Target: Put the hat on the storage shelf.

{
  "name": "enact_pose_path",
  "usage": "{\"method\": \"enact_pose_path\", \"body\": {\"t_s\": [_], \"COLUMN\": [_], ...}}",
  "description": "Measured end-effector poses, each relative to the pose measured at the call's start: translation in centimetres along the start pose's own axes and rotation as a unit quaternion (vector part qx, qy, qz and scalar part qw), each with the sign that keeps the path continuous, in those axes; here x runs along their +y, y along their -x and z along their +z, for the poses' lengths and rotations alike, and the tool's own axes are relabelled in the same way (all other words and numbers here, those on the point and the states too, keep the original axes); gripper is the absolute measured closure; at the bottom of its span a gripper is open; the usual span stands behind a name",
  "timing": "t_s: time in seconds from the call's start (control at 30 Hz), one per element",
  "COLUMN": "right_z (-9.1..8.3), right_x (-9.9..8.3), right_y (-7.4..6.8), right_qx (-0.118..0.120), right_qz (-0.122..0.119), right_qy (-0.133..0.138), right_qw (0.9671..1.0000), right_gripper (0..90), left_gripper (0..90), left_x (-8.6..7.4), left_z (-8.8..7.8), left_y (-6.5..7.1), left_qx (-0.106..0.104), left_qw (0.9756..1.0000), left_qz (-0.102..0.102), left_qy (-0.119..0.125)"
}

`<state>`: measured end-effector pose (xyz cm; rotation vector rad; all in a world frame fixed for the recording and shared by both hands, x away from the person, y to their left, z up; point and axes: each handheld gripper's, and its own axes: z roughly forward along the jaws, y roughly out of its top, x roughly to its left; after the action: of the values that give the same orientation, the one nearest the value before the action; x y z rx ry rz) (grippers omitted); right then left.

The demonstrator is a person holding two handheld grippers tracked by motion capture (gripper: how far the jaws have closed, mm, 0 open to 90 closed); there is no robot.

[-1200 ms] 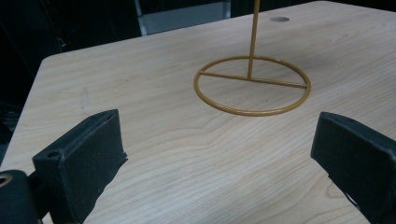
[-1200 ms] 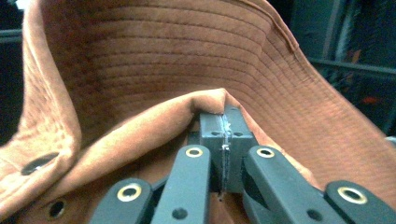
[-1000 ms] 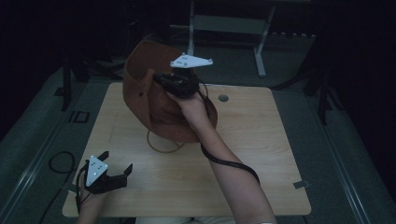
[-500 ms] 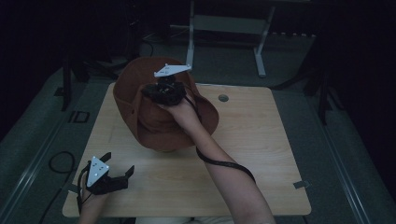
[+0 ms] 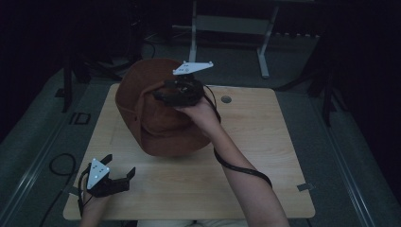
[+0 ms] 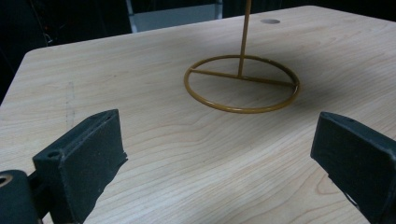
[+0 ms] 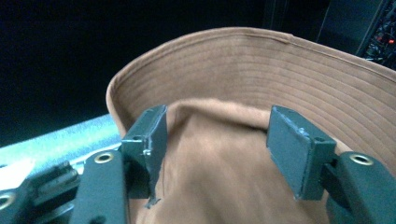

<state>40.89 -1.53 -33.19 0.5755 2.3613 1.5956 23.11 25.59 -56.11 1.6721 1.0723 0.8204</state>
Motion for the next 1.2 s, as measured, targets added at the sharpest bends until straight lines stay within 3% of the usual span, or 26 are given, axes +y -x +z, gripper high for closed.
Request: {"method": "enact_pose_path", "body": {"t_s": [0.4, 0.47, 0.6, 1.2], "right_z": [-3.6, -4.4, -6.0, -12.4], "right_x": [-1.8, -2.4, -3.6, -10.5], "right_y": [1.4, 1.7, 2.3, 4.8], "right_qx": [-0.002, 0.002, 0.006, -0.060], "right_qz": [0.001, 0.003, 0.003, -0.006], "right_qy": [0.004, 0.008, 0.014, 0.000], "right_qw": [1.0000, 1.0000, 0.9999, 0.9982], "right_gripper": [23.5, 15.4, 14.0, 14.0], "left_gripper": [3.0, 3.0, 3.0, 3.0], "left_x": [-0.1, -0.1, -0.2, -0.4], "left_z": [0.4, 0.5, 0.6, 0.7], "left_y": [0.1, 0.1, 0.2, 0.3], "left_qx": [-0.002, 0.000, 0.000, -0.004], "left_qw": [1.0000, 1.0000, 1.0000, 1.0000], "left_qz": [-0.008, -0.007, -0.006, -0.002], "left_qy": [0.005, 0.004, 0.003, 0.004]}}
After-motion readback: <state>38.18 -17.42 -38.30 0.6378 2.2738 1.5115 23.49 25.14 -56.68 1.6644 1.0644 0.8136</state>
